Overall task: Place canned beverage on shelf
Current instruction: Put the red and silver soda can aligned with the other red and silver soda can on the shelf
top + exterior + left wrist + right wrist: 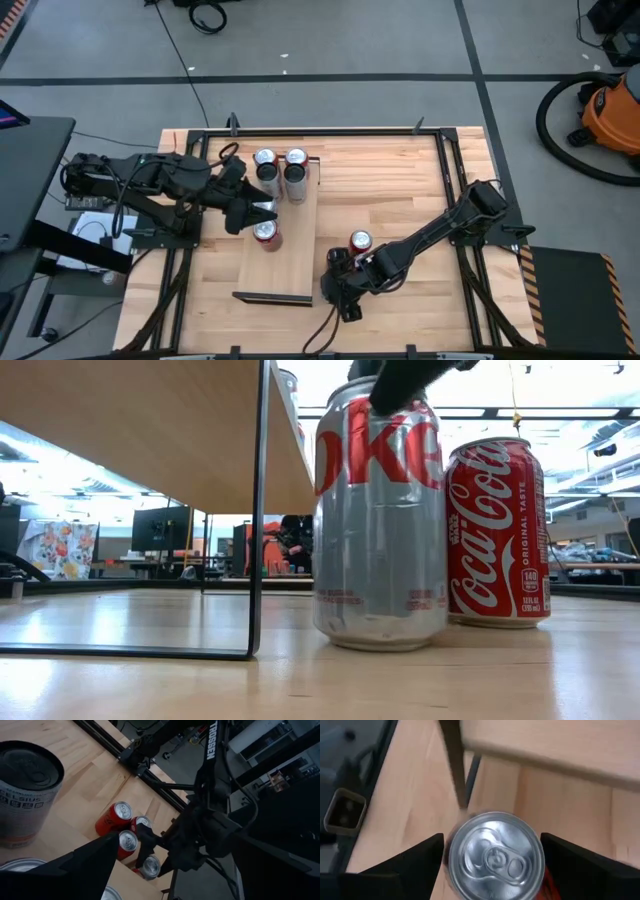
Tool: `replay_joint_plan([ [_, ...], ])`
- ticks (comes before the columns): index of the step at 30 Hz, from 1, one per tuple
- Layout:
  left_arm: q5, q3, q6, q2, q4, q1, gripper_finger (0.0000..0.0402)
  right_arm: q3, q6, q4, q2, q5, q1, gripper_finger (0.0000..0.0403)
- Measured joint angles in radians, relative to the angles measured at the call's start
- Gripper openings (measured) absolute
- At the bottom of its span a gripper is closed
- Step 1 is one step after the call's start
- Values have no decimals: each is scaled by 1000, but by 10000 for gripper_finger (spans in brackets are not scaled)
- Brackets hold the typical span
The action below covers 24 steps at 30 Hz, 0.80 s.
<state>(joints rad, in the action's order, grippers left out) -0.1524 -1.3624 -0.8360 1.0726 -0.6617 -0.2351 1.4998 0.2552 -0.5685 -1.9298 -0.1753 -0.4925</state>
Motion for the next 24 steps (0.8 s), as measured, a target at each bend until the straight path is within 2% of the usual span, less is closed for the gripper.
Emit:
replay_joint_plan([
  [6,0,0,1,0,-3,0,389,1,-246,4,2,92,21,295],
  [11,0,0,-3,0,-3,0,389,2,-504,-1,2,229,48,301],
  [15,0,0,-14,0,-2,0,389,4,-702,-32,5,271,57,314],
  [20,0,0,-16,0,-2,0,389,9,-702,-58,9,243,63,326],
  [24,0,0,-15,0,-3,0,389,44,-657,-114,5,235,69,353],
])
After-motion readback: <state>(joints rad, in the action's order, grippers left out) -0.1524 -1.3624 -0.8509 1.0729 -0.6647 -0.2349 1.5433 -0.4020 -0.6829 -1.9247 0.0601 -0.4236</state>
